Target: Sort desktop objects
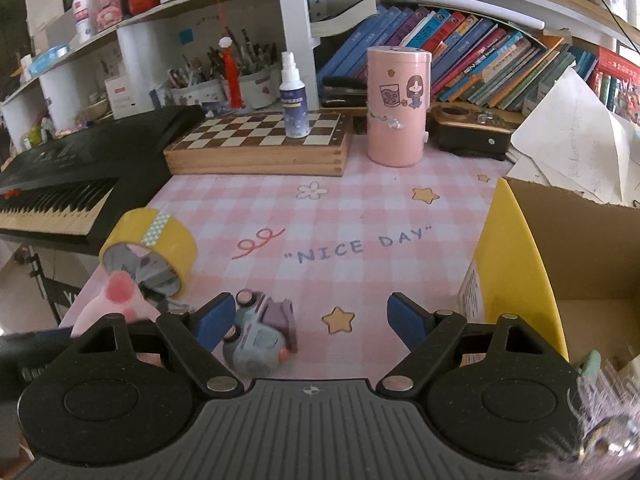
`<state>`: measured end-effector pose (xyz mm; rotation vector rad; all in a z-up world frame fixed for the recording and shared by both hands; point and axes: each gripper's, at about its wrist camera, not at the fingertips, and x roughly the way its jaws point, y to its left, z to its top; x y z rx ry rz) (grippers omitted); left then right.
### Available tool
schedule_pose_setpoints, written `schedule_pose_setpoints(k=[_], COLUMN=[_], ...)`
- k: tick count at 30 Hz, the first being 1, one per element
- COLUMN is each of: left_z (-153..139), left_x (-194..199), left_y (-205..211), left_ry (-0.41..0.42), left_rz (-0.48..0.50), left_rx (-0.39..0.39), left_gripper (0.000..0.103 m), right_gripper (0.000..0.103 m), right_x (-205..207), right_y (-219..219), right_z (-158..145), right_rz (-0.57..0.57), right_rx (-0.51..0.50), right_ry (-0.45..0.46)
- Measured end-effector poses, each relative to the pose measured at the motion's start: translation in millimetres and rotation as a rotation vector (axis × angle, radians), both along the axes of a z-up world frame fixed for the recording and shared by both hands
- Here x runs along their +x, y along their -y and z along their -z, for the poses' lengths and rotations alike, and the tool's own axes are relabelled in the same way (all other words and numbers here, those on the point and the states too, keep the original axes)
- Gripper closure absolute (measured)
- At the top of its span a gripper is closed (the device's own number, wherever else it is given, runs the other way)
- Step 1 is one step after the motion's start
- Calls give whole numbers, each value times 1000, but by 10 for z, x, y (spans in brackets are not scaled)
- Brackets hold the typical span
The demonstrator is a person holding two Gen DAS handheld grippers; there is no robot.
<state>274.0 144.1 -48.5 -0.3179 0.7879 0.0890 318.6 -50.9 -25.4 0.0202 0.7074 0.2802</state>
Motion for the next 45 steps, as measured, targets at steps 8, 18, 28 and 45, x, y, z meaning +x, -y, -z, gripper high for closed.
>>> schedule_pose_setpoints(k=[8, 18, 28, 45], left_z=[107, 17, -50, -376], left_x=[55, -170, -604, -914], left_y=[-8, -218, -518, -367], left_ry=[-5, -30, -20, 113], left_rz=[28, 1, -121, -30], left_rx=[-103, -159, -190, -229], left_gripper=[16, 39, 39, 39], right_gripper=[21, 23, 56, 61], right_x=[107, 200, 238, -468], right_y=[112, -178, -511, -180], right_z=[48, 171, 475, -125], right_rz=[46, -38, -128, -153], right_rx=[24, 7, -118, -63], right_ry=[-25, -79, -116, 5])
